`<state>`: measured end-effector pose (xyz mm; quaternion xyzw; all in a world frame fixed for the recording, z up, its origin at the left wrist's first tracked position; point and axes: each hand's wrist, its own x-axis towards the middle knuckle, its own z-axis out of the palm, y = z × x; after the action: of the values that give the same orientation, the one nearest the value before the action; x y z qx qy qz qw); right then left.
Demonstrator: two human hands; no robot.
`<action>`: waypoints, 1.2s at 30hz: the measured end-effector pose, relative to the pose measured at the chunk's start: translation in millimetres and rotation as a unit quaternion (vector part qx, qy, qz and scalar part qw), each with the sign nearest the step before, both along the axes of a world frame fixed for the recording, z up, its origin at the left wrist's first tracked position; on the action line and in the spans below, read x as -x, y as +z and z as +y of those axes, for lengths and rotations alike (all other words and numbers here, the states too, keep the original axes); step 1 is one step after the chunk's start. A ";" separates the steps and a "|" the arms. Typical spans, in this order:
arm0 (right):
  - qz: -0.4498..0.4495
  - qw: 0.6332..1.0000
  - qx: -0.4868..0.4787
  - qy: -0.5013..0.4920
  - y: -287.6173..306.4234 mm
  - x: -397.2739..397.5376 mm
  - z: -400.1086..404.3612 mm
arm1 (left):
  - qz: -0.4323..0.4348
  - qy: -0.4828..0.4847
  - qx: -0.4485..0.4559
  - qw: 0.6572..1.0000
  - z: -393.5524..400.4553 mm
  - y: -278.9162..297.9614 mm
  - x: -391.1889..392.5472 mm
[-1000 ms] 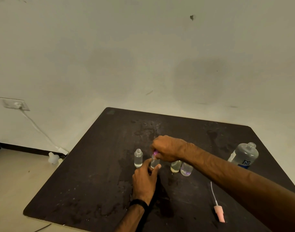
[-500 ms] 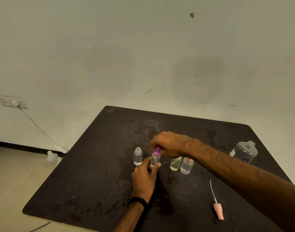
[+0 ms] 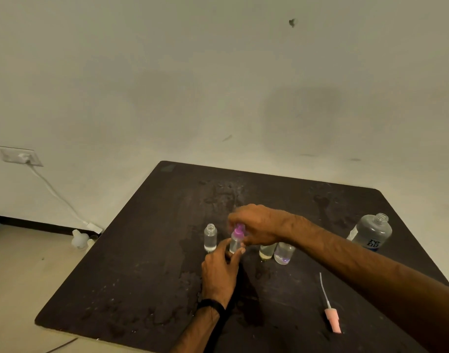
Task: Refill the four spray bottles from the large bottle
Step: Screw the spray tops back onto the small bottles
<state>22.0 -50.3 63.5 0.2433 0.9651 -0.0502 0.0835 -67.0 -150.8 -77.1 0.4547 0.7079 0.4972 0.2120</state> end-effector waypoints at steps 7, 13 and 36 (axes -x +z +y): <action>-0.054 0.995 -0.074 -0.049 -1.0 0.4 1.3 | 0.010 -0.005 0.003 1.000 -0.2 1.2 -0.1; 0.022 0.998 -0.028 -0.043 2.3 2.3 0.7 | 0.012 -0.009 0.003 1.000 -0.8 -0.8 1.5; -0.034 0.998 -0.032 -0.042 -4.2 4.8 -5.2 | 0.020 -0.007 0.015 1.000 0.9 4.3 0.3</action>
<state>17.2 -55.5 59.3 0.2878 0.9516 -0.0146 0.1065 -67.4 -149.9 -72.8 0.4661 0.7164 0.4757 0.2080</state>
